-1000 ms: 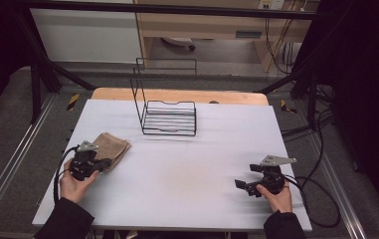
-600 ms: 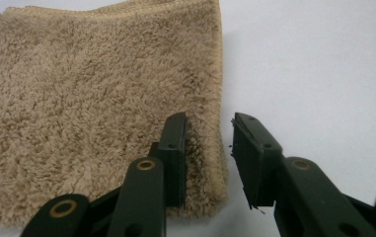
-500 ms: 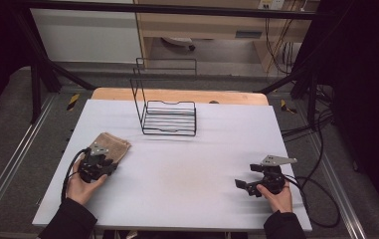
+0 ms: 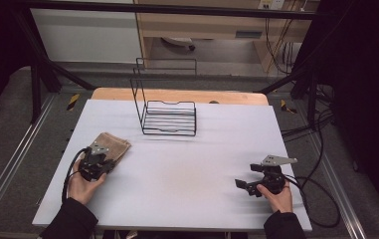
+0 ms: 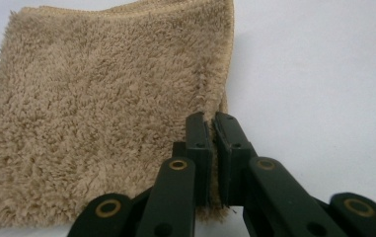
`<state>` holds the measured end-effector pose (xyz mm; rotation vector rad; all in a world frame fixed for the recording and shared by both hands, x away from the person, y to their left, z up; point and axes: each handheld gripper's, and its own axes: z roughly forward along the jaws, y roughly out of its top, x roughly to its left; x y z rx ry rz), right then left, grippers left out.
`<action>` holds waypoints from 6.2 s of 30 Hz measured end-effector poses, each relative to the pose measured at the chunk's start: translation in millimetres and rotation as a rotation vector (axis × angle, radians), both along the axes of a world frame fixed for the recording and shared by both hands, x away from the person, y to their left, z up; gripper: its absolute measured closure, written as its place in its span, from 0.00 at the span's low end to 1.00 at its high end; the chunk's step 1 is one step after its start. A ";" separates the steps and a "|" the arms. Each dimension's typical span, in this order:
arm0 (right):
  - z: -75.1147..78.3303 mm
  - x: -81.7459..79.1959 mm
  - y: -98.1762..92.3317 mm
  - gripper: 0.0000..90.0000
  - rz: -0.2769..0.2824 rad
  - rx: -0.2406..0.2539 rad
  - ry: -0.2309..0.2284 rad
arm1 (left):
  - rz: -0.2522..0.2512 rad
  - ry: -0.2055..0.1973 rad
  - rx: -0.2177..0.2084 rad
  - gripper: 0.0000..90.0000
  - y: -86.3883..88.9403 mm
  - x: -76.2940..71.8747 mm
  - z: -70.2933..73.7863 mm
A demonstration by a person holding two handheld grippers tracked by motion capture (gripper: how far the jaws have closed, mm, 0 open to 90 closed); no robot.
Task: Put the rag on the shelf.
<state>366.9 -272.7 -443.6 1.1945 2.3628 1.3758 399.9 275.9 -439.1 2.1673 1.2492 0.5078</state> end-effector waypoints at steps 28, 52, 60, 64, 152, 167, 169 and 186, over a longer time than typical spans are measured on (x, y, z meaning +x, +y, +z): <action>-0.4 0.4 0.2 0.03 0.015 0.003 0.005 | -0.116 0.020 -0.172 0.97 -9.0 -17.2 26.5; 7.2 1.7 17.6 0.04 0.015 0.020 -0.029 | -0.176 -0.018 -0.237 0.66 -23.3 -39.0 28.7; 22.8 18.5 76.0 0.04 0.069 -0.030 -0.055 | -0.097 -0.072 -0.206 0.31 2.3 -36.4 33.0; 30.8 31.0 115.1 0.05 0.108 -0.034 -0.076 | -0.081 -0.049 -0.196 0.21 11.6 -36.4 25.5; 13.7 60.9 197.6 0.47 0.066 -0.078 -0.022 | -0.124 0.045 -0.250 0.40 -75.1 -23.3 0.1; -9.4 103.1 226.2 0.69 0.135 -0.120 0.058 | -0.090 0.018 -0.264 0.29 -59.0 -17.0 -0.5; -8.5 102.6 227.7 0.81 0.143 -0.129 0.065 | -0.087 0.018 -0.267 0.29 -58.5 -16.4 -0.1; -3.7 87.7 202.8 0.89 0.029 -0.134 0.081 | -0.059 0.024 -0.287 0.50 -83.4 22.1 -1.0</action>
